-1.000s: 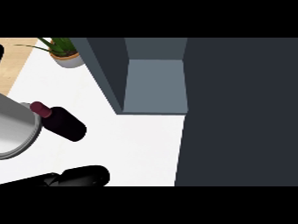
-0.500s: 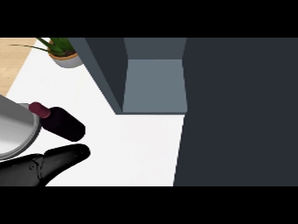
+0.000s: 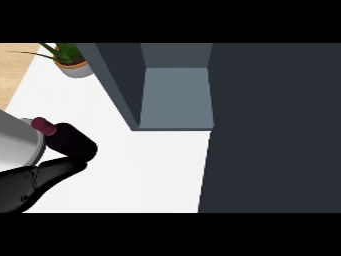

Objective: Pick up the wine, place it into the cabinet and close the cabinet

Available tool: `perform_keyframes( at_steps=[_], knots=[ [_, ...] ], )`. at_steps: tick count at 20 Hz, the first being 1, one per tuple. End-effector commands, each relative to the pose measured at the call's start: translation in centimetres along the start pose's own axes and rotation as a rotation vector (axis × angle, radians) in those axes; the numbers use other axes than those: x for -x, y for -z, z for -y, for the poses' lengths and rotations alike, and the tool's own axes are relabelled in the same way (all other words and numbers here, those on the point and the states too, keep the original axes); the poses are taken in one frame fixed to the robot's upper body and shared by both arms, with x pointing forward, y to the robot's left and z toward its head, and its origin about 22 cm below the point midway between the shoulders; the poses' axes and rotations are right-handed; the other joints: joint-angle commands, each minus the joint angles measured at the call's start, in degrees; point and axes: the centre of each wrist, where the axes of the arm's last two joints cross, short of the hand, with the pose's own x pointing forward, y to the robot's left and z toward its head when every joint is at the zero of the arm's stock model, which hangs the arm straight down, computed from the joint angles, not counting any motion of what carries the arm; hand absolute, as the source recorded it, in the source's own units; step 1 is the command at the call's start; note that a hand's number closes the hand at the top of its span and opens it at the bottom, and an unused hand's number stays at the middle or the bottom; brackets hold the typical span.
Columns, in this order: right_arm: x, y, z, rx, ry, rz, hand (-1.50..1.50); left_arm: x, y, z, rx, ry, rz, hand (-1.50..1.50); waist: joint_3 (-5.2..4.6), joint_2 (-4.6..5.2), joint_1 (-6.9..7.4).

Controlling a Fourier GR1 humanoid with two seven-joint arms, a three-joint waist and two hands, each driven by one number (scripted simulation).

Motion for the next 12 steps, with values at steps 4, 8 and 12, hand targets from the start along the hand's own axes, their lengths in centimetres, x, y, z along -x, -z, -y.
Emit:
perform_keyframes(
  at_steps=[4,8,12],
  knots=[
    [-1.3,-1.3,1.1,0.022,-0.035,0.031,-1.50,5.8,0.4,-1.1,-0.005,0.001,-0.044,-1.50,-0.03,0.19,-0.15],
    [-2.6,-2.8,1.4,0.034,-0.036,0.053,-1.50,6.0,2.5,-0.4,-0.036,0.012,-0.072,-1.50,0.03,0.07,-0.44],
    [-1.3,-3.0,2.4,0.014,-0.037,0.058,-1.50,10.6,1.5,0.0,-0.092,0.051,-0.108,-1.50,0.04,0.09,-0.52]
  ],
)
